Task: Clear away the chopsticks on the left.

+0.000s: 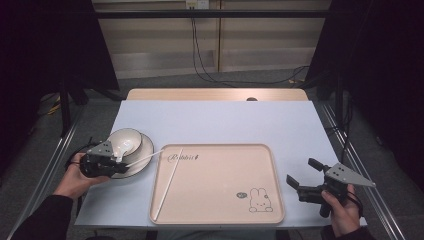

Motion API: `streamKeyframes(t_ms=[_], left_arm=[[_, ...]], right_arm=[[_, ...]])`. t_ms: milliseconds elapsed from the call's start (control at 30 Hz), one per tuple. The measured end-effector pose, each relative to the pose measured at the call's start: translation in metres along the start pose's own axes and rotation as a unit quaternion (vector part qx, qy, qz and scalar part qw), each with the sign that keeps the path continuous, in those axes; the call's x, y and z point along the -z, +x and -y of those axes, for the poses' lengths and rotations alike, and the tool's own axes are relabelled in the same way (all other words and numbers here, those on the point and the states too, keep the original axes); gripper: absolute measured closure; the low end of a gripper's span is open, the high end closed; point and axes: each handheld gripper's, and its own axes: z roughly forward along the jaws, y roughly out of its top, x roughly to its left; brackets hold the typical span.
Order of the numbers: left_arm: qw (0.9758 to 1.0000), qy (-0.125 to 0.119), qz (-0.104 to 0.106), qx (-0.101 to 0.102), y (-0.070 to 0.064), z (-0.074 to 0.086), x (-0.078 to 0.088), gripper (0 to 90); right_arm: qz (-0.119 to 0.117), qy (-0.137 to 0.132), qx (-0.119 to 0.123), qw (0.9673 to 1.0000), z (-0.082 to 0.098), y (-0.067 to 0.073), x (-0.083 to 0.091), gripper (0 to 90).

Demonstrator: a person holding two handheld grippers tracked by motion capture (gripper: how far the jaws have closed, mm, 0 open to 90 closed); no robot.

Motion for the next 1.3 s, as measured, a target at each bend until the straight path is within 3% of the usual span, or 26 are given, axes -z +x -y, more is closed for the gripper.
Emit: streamKeyframes(t_ms=[133, 367, 567, 733, 1033, 1300], left_arm=[[1.0000, 0.007, 0.005, -0.001, -0.001, 0.000, 0.002, 84.5], [0.9997, -0.013, 0.012, 0.018, -0.004, 0.000, 0.008, 84.6], [0.9990, -0.015, 0.015, 0.038, -0.012, -0.004, 0.014, 84.6], [0.9960, -0.027, 0.022, 0.082, -0.019, -0.006, 0.018, 84.6], [0.9899, -0.035, 0.019, 0.136, -0.036, -0.013, 0.020, 84.7], [0.9856, -0.051, 0.014, 0.161, -0.062, -0.021, 0.019, 84.7]], right_arm=[[0.000, 0.001, 0.000, 1.0000, 0.000, 0.000, 0.000, 1.3], [0.000, 0.001, 0.000, 1.0000, 0.000, 0.000, 0.000, 1.3], [0.001, 0.000, 0.002, 1.0000, 0.000, 0.000, 0.000, 1.3], [0.000, -0.001, 0.001, 1.0000, 0.000, 0.000, 0.000, 1.3], [-0.002, -0.001, 0.001, 1.0000, 0.000, 0.000, 0.000, 1.3], [-0.003, -0.001, 0.001, 1.0000, 0.000, 0.000, 0.000, 1.3]])
